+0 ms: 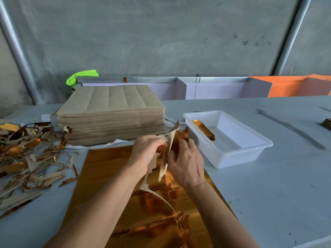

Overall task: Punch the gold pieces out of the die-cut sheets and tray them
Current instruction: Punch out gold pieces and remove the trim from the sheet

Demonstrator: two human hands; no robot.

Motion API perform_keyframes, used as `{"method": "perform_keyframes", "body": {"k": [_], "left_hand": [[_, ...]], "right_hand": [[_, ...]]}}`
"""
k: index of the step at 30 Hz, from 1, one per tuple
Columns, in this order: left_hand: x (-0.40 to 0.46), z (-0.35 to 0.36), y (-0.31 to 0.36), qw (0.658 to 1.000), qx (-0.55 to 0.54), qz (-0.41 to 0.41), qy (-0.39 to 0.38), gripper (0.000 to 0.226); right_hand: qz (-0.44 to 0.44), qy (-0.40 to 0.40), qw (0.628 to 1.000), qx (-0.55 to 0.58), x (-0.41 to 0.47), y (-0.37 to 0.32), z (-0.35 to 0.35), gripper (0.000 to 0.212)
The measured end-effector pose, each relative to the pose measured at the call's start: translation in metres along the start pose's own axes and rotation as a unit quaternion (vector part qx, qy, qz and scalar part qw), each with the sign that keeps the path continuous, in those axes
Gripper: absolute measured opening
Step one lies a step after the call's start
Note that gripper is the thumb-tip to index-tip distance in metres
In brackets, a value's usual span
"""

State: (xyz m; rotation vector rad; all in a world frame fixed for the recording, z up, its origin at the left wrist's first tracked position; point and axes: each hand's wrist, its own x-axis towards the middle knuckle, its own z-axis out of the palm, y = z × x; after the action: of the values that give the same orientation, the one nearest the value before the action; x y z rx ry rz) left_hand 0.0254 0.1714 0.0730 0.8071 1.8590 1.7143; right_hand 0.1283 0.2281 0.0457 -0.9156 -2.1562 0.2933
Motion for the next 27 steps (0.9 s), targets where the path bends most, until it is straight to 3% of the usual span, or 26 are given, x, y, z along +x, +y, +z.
{"method": "perform_keyframes", "body": {"k": [4,8,13,15,18,21,23,25,27], "left_hand": [[-0.001,0.000,0.002,0.997,0.055,0.061,-0.004,0.018],[-0.004,-0.001,0.004,0.994,0.062,0.085,-0.016,0.013],[0.003,-0.007,0.002,0.992,0.090,0.078,0.039,0.008],[0.008,-0.011,0.006,0.984,0.147,0.090,0.040,0.010],[0.011,-0.012,0.014,0.969,0.223,0.107,0.020,0.030],[0.013,-0.009,0.021,0.953,0.275,0.107,0.061,0.032],[0.016,-0.010,0.020,0.949,0.295,0.073,0.081,0.034],[0.018,-0.016,0.017,0.982,0.179,-0.031,0.045,0.016],[0.016,-0.022,0.010,0.990,0.027,-0.135,-0.023,0.012]], "right_hand": [[-0.003,-0.035,0.997,-0.068,-0.003,-0.008,0.019,0.051],[0.078,-0.009,0.993,-0.093,0.007,-0.011,0.030,0.031],[0.128,0.045,0.991,-0.006,0.009,-0.006,0.029,0.015],[0.096,0.035,0.995,-0.002,0.006,-0.004,0.028,0.013],[0.009,0.007,0.999,-0.031,-0.001,-0.008,0.028,0.004],[-0.061,0.024,0.996,-0.062,-0.008,-0.016,0.031,0.017],[-0.065,0.010,0.996,-0.059,-0.010,-0.014,0.032,0.009],[-0.036,-0.009,0.999,-0.034,-0.011,-0.009,0.036,0.010],[-0.020,0.000,1.000,0.013,-0.012,-0.005,0.037,0.014]]}}
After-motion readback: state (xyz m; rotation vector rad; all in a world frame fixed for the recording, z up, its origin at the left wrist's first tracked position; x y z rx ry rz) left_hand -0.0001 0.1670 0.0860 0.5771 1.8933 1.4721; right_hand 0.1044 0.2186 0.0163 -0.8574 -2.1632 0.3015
